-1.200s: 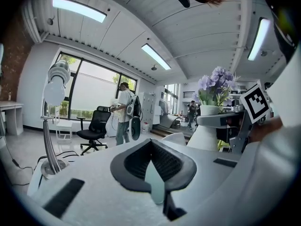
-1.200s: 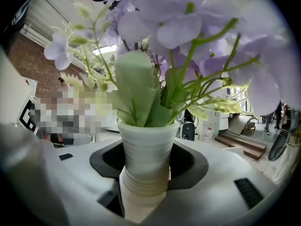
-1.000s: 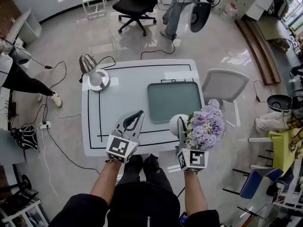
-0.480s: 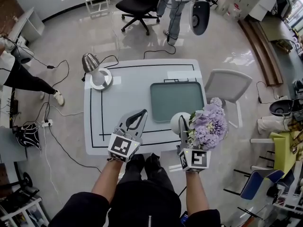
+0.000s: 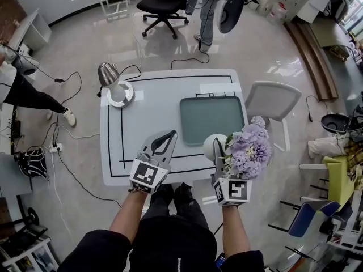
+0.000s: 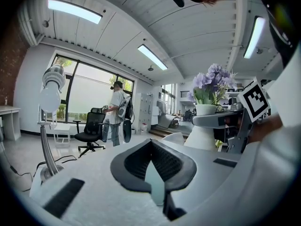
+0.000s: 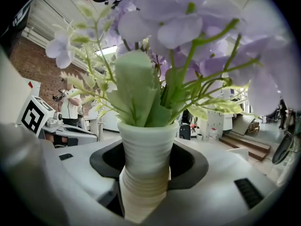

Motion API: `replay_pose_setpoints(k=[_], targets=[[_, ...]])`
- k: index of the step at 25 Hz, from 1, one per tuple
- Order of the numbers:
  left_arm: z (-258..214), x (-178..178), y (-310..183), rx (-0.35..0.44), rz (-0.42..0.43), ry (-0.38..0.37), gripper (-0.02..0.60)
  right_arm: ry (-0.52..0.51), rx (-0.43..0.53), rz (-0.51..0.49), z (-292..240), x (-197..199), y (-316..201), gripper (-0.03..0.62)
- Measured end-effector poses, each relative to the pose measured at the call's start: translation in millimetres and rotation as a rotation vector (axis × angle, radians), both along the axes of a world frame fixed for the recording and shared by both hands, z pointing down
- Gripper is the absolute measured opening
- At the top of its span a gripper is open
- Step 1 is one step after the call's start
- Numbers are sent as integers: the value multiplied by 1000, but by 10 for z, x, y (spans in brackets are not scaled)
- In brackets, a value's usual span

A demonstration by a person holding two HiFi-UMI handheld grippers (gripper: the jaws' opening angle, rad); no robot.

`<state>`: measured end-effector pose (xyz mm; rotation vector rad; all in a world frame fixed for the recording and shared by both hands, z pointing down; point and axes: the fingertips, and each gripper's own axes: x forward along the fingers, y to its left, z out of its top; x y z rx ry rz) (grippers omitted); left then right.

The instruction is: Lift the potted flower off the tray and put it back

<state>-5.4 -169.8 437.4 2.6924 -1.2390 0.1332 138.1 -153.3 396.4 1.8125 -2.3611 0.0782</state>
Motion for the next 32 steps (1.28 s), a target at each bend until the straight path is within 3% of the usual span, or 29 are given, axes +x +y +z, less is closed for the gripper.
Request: replay_pose_setpoints(k=[12, 18, 26, 32], targets=[[66, -108, 30, 41, 51, -16, 0, 6, 9, 50, -3, -91, 158, 235], [45, 18, 17, 28, 75, 2, 0, 22, 26, 56, -49, -55, 114, 235], [157, 153, -64, 0, 47, 3, 0, 26, 26, 39, 69, 128, -151, 236], [223, 237, -410, -21, 3, -15, 0, 28, -10, 7, 284, 279, -614, 236]])
